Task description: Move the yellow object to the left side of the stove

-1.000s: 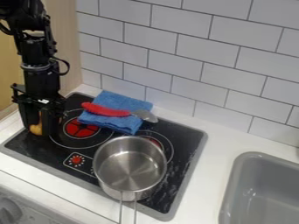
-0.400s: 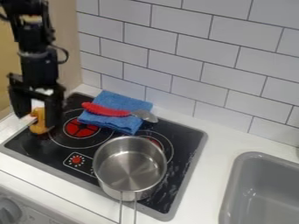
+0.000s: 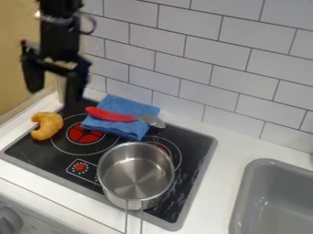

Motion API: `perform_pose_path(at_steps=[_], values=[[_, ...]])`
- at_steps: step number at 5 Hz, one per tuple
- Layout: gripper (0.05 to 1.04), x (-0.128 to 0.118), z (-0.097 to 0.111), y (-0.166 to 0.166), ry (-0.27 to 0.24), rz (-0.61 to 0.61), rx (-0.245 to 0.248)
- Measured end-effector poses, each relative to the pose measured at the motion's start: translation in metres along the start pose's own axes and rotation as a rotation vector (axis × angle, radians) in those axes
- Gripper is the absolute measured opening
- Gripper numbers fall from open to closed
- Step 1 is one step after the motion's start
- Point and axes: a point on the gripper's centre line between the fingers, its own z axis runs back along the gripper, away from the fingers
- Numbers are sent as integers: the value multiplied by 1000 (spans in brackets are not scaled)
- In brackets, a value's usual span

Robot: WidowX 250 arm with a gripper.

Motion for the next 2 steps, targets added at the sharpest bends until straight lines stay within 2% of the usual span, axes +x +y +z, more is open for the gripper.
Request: perform_pose_path(at_steps=[1, 2], values=[[998, -8, 14, -22, -15, 69, 0], [998, -35, 16, -29, 45, 84, -18]])
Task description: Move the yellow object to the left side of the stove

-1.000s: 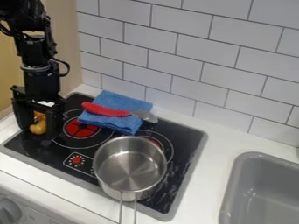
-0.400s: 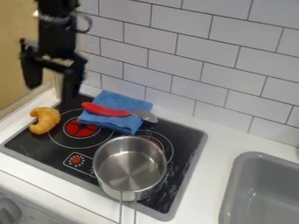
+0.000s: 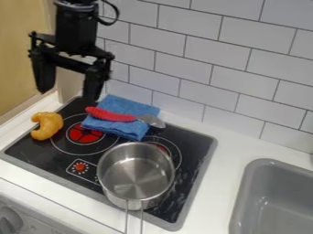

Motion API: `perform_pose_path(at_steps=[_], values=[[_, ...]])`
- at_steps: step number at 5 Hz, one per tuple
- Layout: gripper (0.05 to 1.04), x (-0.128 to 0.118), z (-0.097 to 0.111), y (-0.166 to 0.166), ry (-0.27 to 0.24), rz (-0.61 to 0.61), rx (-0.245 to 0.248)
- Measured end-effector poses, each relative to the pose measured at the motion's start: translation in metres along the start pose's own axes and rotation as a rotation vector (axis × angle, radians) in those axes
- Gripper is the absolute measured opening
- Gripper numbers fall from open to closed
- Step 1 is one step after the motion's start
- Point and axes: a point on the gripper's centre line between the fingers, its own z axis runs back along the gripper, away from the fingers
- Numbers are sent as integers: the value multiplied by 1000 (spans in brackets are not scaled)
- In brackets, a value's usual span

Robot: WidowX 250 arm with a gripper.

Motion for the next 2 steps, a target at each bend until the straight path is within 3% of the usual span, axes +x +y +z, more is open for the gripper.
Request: perform_pose_path(at_steps=[1, 2], values=[[998, -33, 5, -4, 24, 34, -28], [998, -69, 24, -19, -24, 40, -42]])
